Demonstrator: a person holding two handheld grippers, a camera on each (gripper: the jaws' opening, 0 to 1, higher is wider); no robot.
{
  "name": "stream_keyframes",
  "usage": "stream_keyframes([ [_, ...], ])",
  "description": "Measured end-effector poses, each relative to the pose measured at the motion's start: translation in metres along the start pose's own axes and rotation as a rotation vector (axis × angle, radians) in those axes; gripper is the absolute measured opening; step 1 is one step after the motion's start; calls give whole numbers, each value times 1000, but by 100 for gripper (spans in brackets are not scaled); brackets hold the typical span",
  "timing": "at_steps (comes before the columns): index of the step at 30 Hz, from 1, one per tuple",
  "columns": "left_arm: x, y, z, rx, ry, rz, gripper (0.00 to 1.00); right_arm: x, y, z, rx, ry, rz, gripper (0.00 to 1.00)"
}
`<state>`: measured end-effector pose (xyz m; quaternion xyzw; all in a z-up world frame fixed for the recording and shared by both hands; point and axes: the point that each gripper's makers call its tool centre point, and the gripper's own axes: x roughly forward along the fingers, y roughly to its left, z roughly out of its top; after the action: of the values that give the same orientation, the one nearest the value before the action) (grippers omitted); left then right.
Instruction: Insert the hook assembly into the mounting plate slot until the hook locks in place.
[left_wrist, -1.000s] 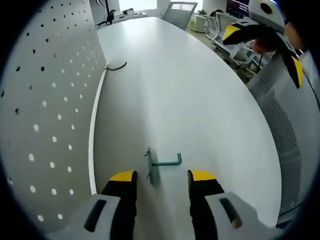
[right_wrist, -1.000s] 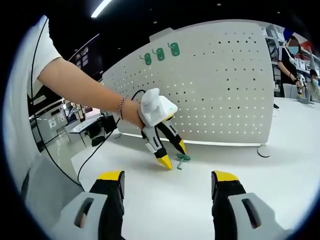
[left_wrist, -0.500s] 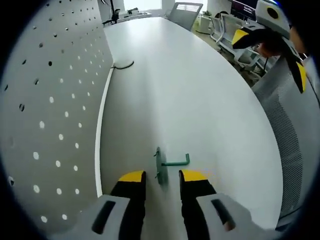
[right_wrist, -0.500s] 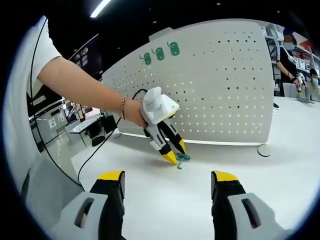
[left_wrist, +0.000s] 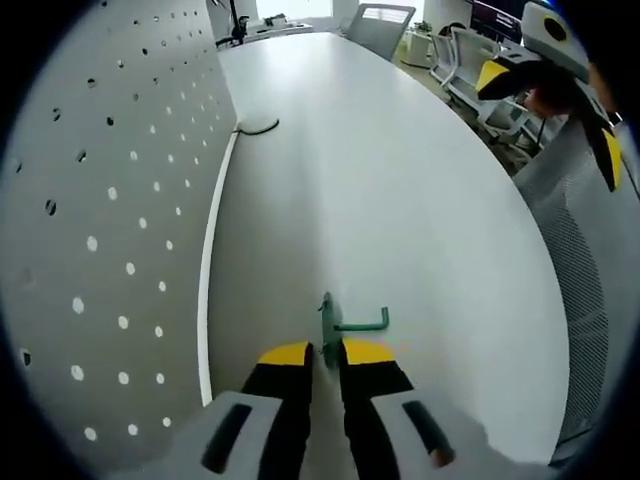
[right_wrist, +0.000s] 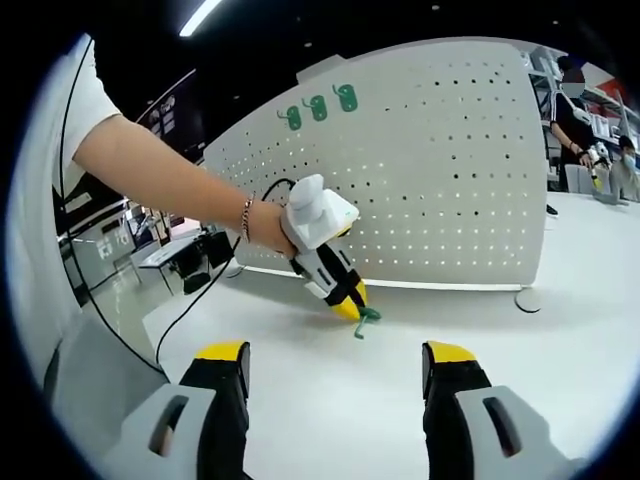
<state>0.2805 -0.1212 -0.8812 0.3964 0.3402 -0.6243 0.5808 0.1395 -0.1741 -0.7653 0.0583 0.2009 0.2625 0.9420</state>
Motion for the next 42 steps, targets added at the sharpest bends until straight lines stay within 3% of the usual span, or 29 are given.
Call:
stream_keyframes([
  [7, 0, 2, 0, 27, 11, 21, 3, 0, 1, 0, -2, 2, 3, 68],
  [23, 0, 2, -1, -5, 16, 21, 3, 0, 1, -1, -2, 4, 1, 68],
  [25, -1, 1, -1, -72, 12, 14, 3, 0, 0, 0, -2, 3, -2, 68],
  [26, -1, 3, -2, -53, 10, 17, 2, 0, 0, 0, -2, 4, -2, 68],
  [42, -20, 11, 8, -106, -133, 90, 2, 0, -1, 0, -5, 2, -4, 68],
])
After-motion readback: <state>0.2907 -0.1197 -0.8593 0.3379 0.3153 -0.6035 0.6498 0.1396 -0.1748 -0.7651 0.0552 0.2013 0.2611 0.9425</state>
